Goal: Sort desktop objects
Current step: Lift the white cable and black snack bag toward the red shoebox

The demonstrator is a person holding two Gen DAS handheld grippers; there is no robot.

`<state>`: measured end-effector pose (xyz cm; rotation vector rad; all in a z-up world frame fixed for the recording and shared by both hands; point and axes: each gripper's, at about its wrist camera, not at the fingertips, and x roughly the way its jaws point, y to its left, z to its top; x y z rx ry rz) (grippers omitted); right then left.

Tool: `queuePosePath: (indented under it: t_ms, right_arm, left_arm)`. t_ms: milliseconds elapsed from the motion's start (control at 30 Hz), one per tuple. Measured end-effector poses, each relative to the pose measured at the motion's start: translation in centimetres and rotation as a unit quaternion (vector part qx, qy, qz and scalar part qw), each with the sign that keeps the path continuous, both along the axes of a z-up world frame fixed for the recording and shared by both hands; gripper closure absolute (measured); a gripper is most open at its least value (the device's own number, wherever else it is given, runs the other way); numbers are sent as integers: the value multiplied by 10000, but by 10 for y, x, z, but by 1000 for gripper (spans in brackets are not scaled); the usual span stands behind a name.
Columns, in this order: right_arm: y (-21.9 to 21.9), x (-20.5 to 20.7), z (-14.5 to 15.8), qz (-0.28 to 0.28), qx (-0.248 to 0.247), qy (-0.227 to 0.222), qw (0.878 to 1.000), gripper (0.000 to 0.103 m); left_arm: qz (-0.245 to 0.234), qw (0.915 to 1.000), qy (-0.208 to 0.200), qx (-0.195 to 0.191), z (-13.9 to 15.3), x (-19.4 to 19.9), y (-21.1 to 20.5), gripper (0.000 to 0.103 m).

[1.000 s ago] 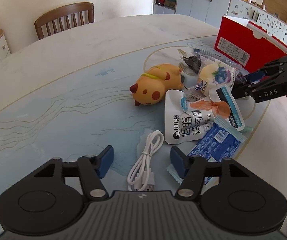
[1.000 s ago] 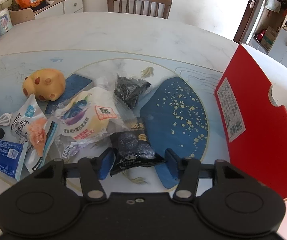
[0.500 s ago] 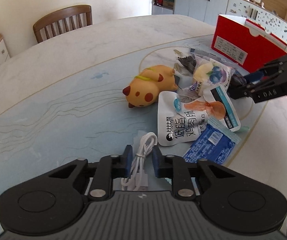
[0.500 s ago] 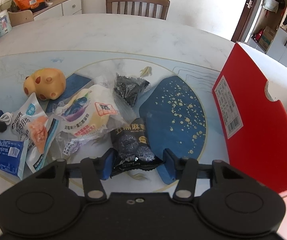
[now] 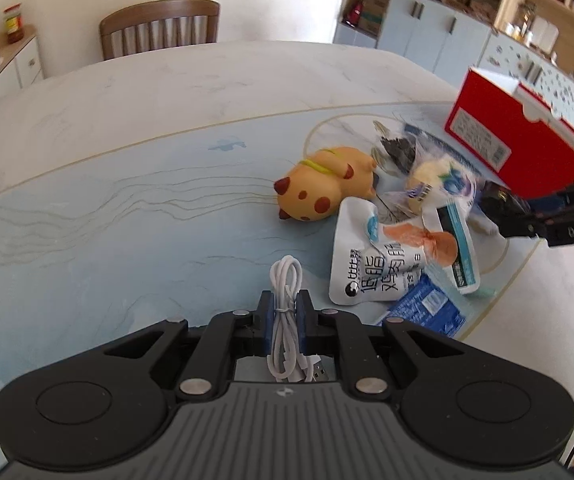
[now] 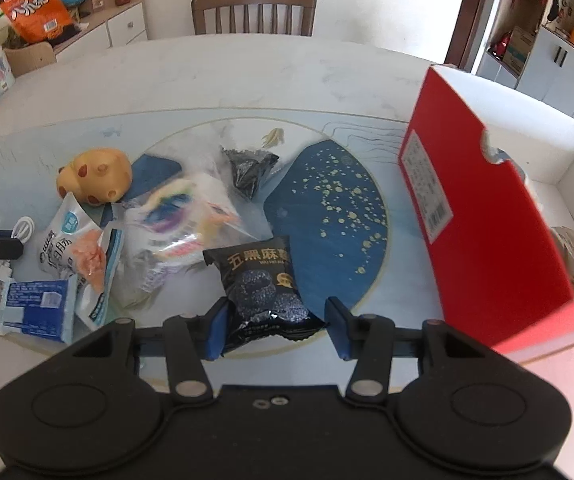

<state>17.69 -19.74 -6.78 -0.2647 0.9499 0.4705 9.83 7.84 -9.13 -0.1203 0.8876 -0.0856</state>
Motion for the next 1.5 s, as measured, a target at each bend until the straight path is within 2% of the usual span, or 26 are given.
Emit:
queuePosePath:
  t_ms: [233,367,667,967,1500]
  right_arm:
    - [-12,-8,9,-112,113,-16,9999,54]
    - [-19,-14,13,-164,160,-27,9997,54]
    - [-32,-31,29,-255,207,-149,9994,54]
    - [-49,-41,44,-417,290,-183,9985,54]
    - [-86,-51,76,-729,492,-321,9956,54]
  left_arm:
    - [216,9996,-55,-188,8,-10,6,93]
    - [191,9997,-96,-114,10,-17,3,93]
    - [299,9986,-283,-333,24,-30,4,93]
    - [198,9972,-480,-535,47,-37,-10,93]
    - [-220,9930,-825,-810,90,-32,-58,93]
